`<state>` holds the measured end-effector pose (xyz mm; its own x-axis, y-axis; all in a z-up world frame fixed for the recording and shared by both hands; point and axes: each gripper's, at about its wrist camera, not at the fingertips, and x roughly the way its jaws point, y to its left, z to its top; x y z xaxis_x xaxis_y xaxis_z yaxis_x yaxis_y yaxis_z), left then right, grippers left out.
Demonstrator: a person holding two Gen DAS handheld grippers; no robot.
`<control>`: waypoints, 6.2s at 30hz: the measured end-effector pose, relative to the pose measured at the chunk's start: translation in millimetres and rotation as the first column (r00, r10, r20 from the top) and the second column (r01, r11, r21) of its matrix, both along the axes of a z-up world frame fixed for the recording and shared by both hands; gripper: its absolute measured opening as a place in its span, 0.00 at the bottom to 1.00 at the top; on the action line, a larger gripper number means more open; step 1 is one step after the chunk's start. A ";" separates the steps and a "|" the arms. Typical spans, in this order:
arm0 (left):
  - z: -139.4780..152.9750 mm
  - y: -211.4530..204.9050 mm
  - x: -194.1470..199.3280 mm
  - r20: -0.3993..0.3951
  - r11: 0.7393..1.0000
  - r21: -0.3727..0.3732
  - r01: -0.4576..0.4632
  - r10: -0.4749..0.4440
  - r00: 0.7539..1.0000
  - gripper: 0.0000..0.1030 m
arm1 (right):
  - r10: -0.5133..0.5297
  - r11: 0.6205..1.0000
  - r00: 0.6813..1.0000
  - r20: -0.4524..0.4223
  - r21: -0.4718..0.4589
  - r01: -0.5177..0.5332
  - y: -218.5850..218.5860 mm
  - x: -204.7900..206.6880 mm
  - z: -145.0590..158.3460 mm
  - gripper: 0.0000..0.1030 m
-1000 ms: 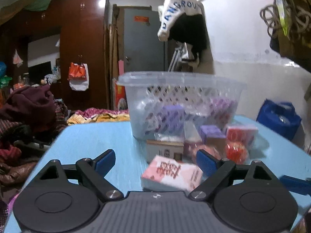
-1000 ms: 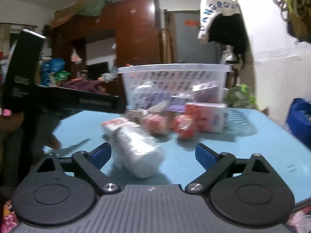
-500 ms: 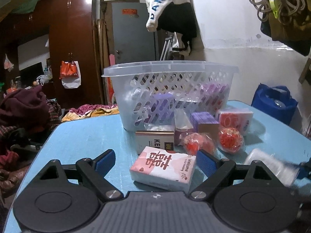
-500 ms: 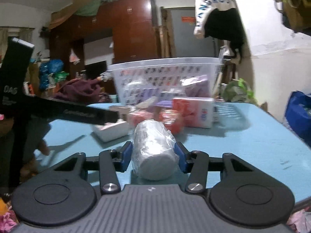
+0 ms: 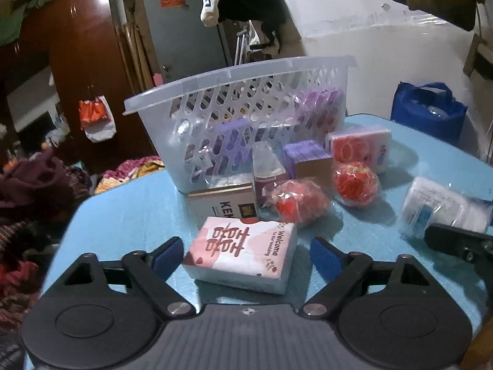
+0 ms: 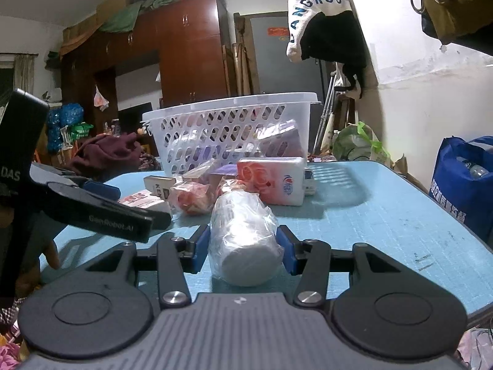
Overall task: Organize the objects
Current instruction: 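Grasp the pink tissue pack with the left tool while the right tool grasps a white wrapped roll, then carry both items over the white basket and release them, then grasp the KENT cigarette box with the left tool while the right tool grasps a pink soap box, then carry both boxes over the white basket and release them, then grasp a red wrapped candy with the left tool while the right tool grasps another red candy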
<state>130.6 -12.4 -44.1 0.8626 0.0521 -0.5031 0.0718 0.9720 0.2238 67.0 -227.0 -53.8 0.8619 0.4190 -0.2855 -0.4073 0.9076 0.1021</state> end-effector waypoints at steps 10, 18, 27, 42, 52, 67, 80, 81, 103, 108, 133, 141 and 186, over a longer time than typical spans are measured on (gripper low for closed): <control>5.6 6.5 -15.8 0.095 0.997 -0.069 0.036 -0.029 0.995 0.49 | -0.027 1.000 1.000 0.004 -0.002 0.027 -6.9 2.4 1.6 0.49; 3.3 6.0 -17.9 0.090 0.997 -0.068 0.049 -0.043 0.995 0.48 | -0.026 1.000 1.000 0.000 -0.007 0.026 -8.4 4.5 1.7 0.49; 0.8 8.1 -7.4 0.039 0.998 -0.054 0.006 -0.004 0.999 0.79 | -0.017 1.000 1.000 -0.007 -0.011 0.017 -9.8 5.5 1.6 0.49; 4.8 15.2 9.0 -0.042 0.998 -0.062 0.014 -0.017 0.999 0.80 | -0.024 1.000 1.000 -0.005 -0.006 0.024 -16.6 6.1 2.7 0.49; 77.8 17.2 -18.7 0.300 0.981 -0.175 0.082 -0.026 0.953 0.79 | -0.005 0.999 0.983 0.182 0.040 -0.003 -26.7 9.3 65.2 0.49; 115.6 32.5 101.5 0.189 0.959 -0.281 0.024 0.030 0.981 0.87 | 0.045 0.999 0.972 0.231 0.000 -0.046 14.1 133.5 133.8 1.00; 32.3 48.8 33.2 0.071 0.960 -0.278 -0.042 0.064 0.995 0.98 | 0.035 0.997 0.998 -0.049 -0.071 -0.039 4.9 113.0 52.2 1.00; 29.5 52.1 35.1 0.061 0.958 -0.282 -0.051 0.071 0.996 0.98 | 0.033 0.996 0.998 -0.057 -0.077 -0.037 6.0 113.6 51.2 1.00; 12.9 40.7 52.7 -0.026 0.959 -0.275 -0.067 0.062 0.998 0.59 | 0.024 0.998 0.993 -0.119 -0.050 -0.030 -0.4 119.9 38.2 0.70; 19.2 43.5 35.0 0.078 0.951 -0.306 -0.039 0.066 0.995 0.59 | 0.014 0.999 0.998 -0.057 -0.038 -0.016 -1.7 110.8 41.0 0.70; 24.8 61.6 15.5 0.213 0.905 -0.424 0.042 0.055 0.975 0.59 | 0.037 0.998 0.984 0.174 0.044 -0.046 -8.8 76.8 45.8 0.69; 103.7 57.0 36.9 0.337 0.905 -0.406 0.127 0.019 0.941 0.59 | 0.074 0.992 0.964 0.257 0.078 -0.097 -10.5 94.5 113.3 0.69; 9.7 -8.1 37.7 -0.039 0.963 -0.267 0.036 -0.048 0.998 0.45 | 0.092 0.994 0.985 -0.143 0.076 -0.081 -18.0 99.7 20.4 0.47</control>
